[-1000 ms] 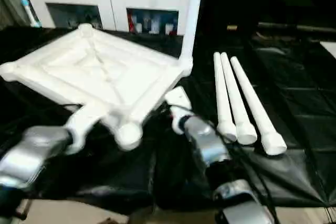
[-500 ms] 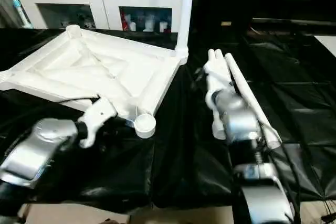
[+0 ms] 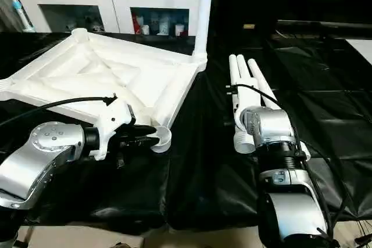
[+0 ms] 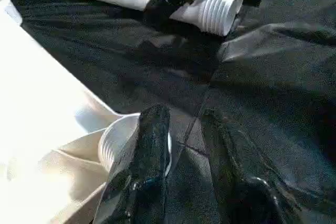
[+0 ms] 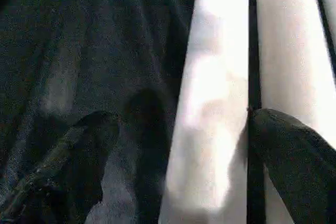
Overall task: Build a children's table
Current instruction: Pick table leg
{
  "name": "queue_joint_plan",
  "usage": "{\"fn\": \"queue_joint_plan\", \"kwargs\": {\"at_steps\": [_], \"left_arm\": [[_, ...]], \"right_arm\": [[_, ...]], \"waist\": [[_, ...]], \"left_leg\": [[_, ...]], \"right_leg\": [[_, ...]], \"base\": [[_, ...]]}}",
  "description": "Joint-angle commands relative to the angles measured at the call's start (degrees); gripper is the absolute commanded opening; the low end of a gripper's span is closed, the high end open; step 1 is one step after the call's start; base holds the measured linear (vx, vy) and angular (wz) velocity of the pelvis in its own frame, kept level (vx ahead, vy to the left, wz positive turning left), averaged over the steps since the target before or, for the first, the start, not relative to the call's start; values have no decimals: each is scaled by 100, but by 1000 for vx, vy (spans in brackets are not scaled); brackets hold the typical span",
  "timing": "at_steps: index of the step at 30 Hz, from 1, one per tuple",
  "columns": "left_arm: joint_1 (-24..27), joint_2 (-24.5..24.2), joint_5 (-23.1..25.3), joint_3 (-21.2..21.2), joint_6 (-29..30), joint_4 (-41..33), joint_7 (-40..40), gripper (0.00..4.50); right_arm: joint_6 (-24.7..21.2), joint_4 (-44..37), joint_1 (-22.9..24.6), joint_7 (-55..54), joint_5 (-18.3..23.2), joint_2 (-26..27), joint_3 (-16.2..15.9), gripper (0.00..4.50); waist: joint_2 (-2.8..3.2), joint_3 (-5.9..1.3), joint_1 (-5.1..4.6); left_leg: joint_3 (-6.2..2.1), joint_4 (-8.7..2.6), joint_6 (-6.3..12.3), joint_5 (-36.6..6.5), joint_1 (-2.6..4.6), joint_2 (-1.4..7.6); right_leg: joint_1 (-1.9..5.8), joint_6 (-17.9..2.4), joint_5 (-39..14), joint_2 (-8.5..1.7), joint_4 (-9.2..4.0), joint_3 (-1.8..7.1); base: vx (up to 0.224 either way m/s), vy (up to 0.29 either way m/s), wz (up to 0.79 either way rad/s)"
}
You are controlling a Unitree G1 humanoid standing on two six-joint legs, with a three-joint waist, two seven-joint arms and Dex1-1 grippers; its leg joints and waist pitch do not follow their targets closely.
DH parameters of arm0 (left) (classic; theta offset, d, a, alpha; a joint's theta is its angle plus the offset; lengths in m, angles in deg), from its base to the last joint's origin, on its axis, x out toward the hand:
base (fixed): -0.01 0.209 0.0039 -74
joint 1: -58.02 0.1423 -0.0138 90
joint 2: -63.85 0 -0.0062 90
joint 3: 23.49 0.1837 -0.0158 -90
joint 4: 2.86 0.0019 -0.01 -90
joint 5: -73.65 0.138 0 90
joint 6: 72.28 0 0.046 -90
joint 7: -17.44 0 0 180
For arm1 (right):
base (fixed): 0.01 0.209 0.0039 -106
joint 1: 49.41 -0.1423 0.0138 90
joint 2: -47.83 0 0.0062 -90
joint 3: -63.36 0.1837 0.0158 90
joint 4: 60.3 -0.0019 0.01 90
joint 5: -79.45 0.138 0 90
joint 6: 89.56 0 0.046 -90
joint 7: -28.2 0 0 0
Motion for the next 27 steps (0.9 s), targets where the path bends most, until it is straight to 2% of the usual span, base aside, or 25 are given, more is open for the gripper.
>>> {"fn": "queue_joint_plan", "kwargs": {"at_steps": [1, 7, 8, 11, 13, 18, 20, 22, 24, 25, 26, 27], "left_arm": [[-54, -27, -23, -18, 69, -89, -36, 134], [-81, -53, -57, -2, 120, -139, -67, 134], [-90, -56, -62, 2, 129, -146, -74, 134], [-108, -62, -71, 3, 124, -147, -100, 134], [-109, -67, -72, 10, 116, -147, -115, 134], [-109, -70, -79, 12, 102, -148, -128, 134], [-113, -81, -90, 8, 100, -155, -136, 134], [-119, -91, -101, 1, 96, -155, -138, 134], [-132, -94, -94, 3, 85, -139, -140, 134], [-142, -96, -92, 4, 79, -130, -139, 134], [-142, -96, -92, 4, 79, -130, -139, 134], [-167, -88, -105, -4, 67, -116, -134, 134]], "right_arm": [[-133, 143, -115, -98, -25, 24, 66, 447], [-136, 367, -145, -128, 76, 36, 154, 447], [-128, 430, -160, -116, 105, 34, 186, 421], [-36, 614, -195, -107, 149, 23, 239, 411], [27, 700, -208, -112, 155, 14, 235, 380], [117, 806, -224, -115, 158, 11, 234, 341], [149, 855, -239, -122, 162, 14, 251, 327], [188, 889, -246, -147, 178, 22, 301, 295], [219, 872, -237, -143, 187, 28, 305, 291], [241, 828, -227, -150, 203, 39, 320, 282], [241, 828, -227, -150, 203, 39, 320, 258], [287, 688, -199, -149, 230, 61, 333, 258]], "waist": [[-48, -387, 20], [-67, -397, 29], [-67, -397, 28], [-77, -395, 28], [-81, -400, 34], [-95, -398, 28], [-93, -402, 31], [-90, -405, 29], [-86, -407, 29], [-60, -404, 29], [-75, -405, 27], [-76, -404, 28]], "left_leg": [[-89, -350, -43, -703, 66, 245], [-85, -343, -44, -652, 65, 244], [-86, -343, -40, -643, 67, 245], [-84, -342, -41, -655, 65, 242], [-86, -343, -53, -659, 67, 247], [-83, -342, -74, -729, 72, 243], [-87, -343, -80, -704, 68, 244], [-88, -342, -74, -682, 69, 244], [-87, -339, -72, -681, 67, 242], [-89, -339, -80, -697, 67, 240], [-88, -338, -87, -730, 71, 240], [-87, -338, -87, -744, 70, 239]], "right_leg": [[315, -1043, -821, -443, -363, 315], [317, -1011, -766, -443, -349, 316], [315, -1013, -750, -441, -346, 313], [313, -1017, -751, -440, -350, 312], [314, -1010, -766, -447, -349, 309], [312, -1003, -824, -442, -357, 309], [316, -1001, -796, -443, -349, 308], [315, -1013, -727, -436, -340, 305], [320, -1019, -702, -434, -339, 305], [315, -1025, -707, -434, -340, 304], [316, -1025, -731, -433, -344, 304], [315, -1023, -755, -435, -348, 305]], "base": [[0, 0, 0], [0, 0, 0], [0, 0, 0], [0, 0, 0], [0, 0, 0], [0, 0, 0], [0, 0, 0], [0, 0, 0], [0, 0, 0], [0, 0, 0], [0, 0, 0], [0, 0, 0]]}}
